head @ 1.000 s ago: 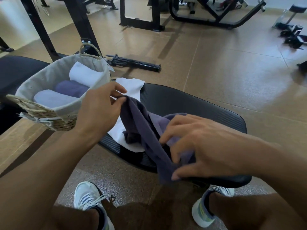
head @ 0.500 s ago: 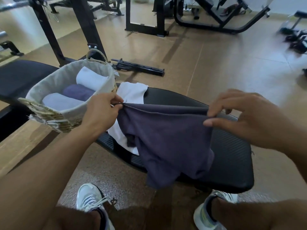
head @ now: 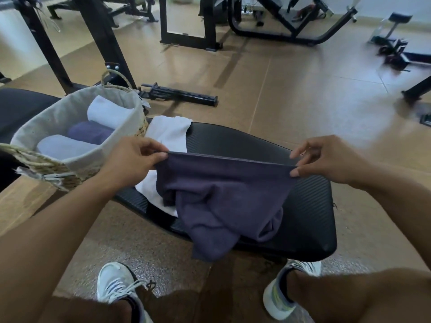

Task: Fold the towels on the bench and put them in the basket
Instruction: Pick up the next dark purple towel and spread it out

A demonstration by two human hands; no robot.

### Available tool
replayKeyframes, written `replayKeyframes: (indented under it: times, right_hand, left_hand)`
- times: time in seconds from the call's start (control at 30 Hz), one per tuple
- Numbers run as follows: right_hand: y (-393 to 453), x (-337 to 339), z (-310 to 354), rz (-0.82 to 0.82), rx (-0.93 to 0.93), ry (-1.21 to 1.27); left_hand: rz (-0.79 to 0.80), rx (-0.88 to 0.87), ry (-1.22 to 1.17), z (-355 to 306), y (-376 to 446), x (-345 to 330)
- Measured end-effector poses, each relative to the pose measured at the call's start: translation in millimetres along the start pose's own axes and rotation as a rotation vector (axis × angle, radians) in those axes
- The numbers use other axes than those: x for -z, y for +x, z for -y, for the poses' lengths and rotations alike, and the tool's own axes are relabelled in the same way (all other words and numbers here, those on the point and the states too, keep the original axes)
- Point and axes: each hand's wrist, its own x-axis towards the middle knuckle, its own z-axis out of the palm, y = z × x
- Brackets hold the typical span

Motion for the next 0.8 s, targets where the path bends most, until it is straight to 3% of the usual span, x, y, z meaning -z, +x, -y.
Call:
replayKeyframes:
  times: [0.13, 0.27, 0.4, 0.53, 0.6, 0.7, 0.8]
  right_hand:
    - [-1.1, -4.7, -8.9, 0.29, -0.051, -0.268]
    - [-10.6, -10.8, -3.4, 0.35, -0.011, -0.31]
    - [-30.9, -8.5, 14.2, 0.459, 0.1, -0.127]
    - [-59.5, -1.8, 33.3, 0.874, 0.179, 0.177]
    - [-69.7, 6.4, 39.8, 1.07, 0.22, 0.334]
    - [-74.0, 19.0, 42.1, 1.143, 0.289, 0.562]
    - [-67.1, 25.7, 35.9, 1.0, 0.269, 0.659]
  left_hand:
    - [0.217, -0.056, 0.252, 2.8, -7.5, 7.2]
    - [0.354, -0.143, 0.384, -8.0, -27.2, 13.1]
    - [0.581, -0.133, 0.215, -26.5, -51.5, 23.9]
    - [1.161, -0.026, -0.176, -35.3, -81.1, 46.5]
    - [1.347, -0.067, -0.392, -35.7, -88.0, 58.2]
    - [1.3, -0.105, -0.66, -31.7, -88.2, 64.9]
    - [0.952, 0.084, -0.682, -27.2, -83.0, 58.2]
